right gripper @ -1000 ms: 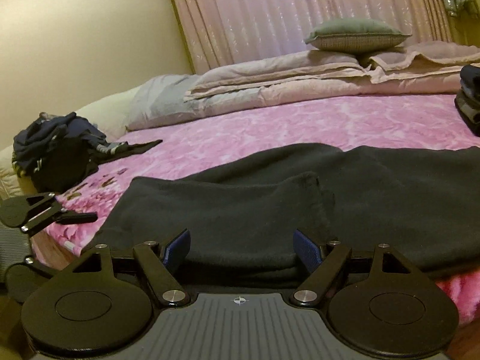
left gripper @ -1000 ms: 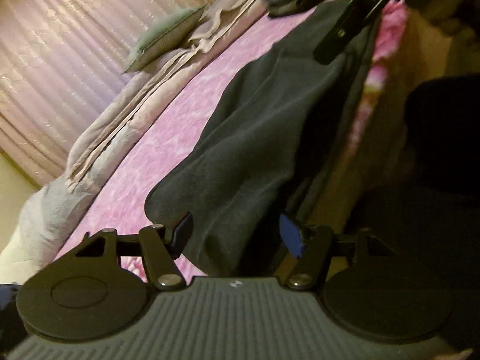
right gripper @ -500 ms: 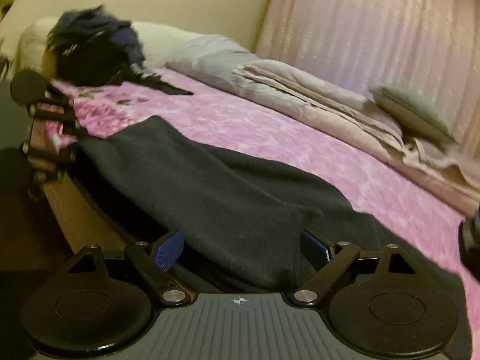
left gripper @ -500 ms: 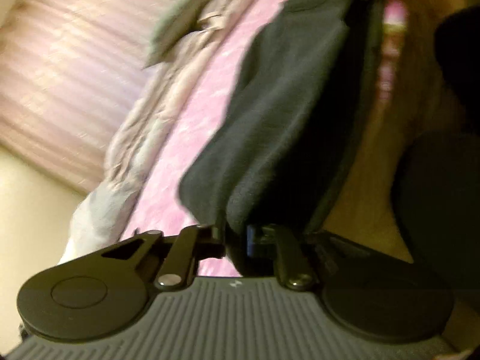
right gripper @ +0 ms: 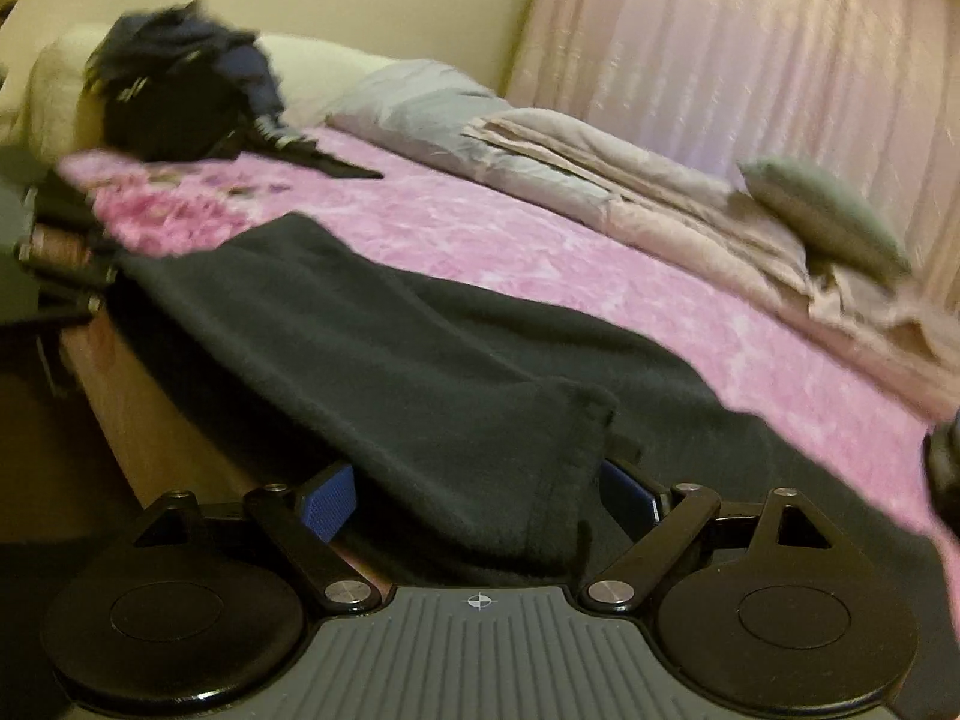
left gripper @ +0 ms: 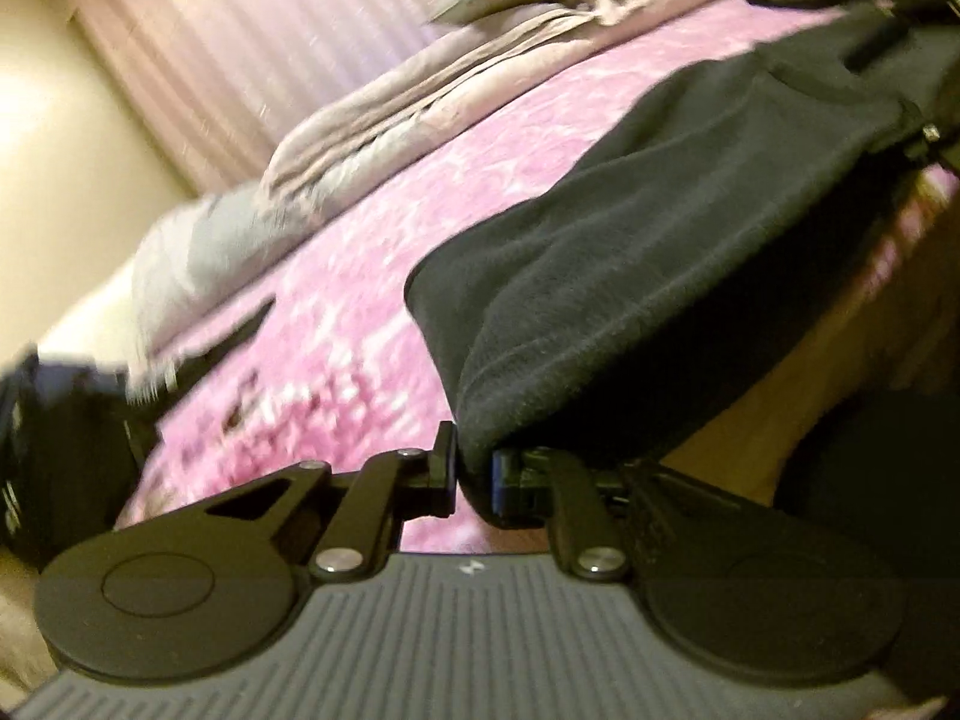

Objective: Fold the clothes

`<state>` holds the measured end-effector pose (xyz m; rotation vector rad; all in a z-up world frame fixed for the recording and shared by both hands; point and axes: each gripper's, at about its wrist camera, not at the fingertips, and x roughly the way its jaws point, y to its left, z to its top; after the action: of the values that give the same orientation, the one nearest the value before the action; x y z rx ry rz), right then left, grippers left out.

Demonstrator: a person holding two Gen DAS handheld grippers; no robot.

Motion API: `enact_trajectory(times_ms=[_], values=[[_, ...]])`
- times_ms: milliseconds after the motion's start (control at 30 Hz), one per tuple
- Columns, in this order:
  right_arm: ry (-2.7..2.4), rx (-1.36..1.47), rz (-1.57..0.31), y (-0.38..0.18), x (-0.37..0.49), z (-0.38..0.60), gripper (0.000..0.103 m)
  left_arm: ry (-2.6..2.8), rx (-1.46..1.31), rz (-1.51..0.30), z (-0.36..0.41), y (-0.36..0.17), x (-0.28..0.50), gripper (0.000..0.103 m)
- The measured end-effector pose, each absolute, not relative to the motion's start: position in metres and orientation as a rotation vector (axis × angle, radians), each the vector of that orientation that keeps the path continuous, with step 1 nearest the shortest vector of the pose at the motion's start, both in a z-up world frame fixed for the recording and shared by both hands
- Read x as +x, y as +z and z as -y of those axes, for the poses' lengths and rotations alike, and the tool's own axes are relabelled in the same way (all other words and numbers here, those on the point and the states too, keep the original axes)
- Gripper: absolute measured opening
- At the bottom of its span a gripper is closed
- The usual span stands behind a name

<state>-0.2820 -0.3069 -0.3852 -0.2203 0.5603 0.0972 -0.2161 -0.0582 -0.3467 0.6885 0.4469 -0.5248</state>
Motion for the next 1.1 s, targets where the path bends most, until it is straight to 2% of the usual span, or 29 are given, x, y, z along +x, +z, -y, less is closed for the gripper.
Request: enact_trajectory(times_ms=[133,333,500,533,567,600,667,700,733,967,1067,1100], values=[[0.112,-0.077,-0.574,-0.377,-0.284,0.317,0.087,-0.508,0.628,-0.469,0.051,-0.345,-0.215,0.011],[0.107,0.254,-0.498,-0.359,-0.285,0.348,0.087,-0.469,0.523,-0.496,0.044,-0.343,-0.214,0.012],[0.009,0.311,-0.514,-0.367,-0.261,0.358,0.087,-0.439,0.405,-0.532,0.038,-0.343,-0.207,0.014],[-0.007,0.326,-0.533,-0.371,-0.256,0.361,0.085,-0.435,0.376,-0.544,0.036,-0.342,-0.204,0.015],[-0.010,0.334,-0.546,-0.375,-0.253,0.363,0.078,-0.431,0.346,-0.557,0.033,-0.342,-0.202,0.016],[-0.012,0.342,-0.552,-0.377,-0.250,0.365,0.064,-0.426,0.318,-0.568,0.031,-0.342,-0.199,0.019],[-0.008,0.358,-0.546,-0.377,-0.247,0.369,0.056,-0.412,0.269,-0.583,0.026,-0.342,-0.196,0.023],[-0.005,0.369,-0.544,-0.377,-0.245,0.371,0.038,-0.407,0.256,-0.587,0.025,-0.342,-0.195,0.023],[0.004,0.390,-0.545,-0.377,-0.243,0.374,0.030,-0.404,0.263,-0.583,0.026,-0.342,-0.196,0.023],[0.026,0.440,-0.570,-0.379,-0.232,0.385,0.029,-0.442,0.534,-0.470,0.045,-0.344,-0.221,0.022],[0.025,0.434,-0.572,-0.379,-0.236,0.386,0.029,-0.538,0.583,-0.447,0.034,-0.336,-0.234,0.031],[0.022,0.435,-0.571,-0.379,-0.238,0.387,0.034,-0.579,0.562,-0.451,0.028,-0.331,-0.237,0.031]])
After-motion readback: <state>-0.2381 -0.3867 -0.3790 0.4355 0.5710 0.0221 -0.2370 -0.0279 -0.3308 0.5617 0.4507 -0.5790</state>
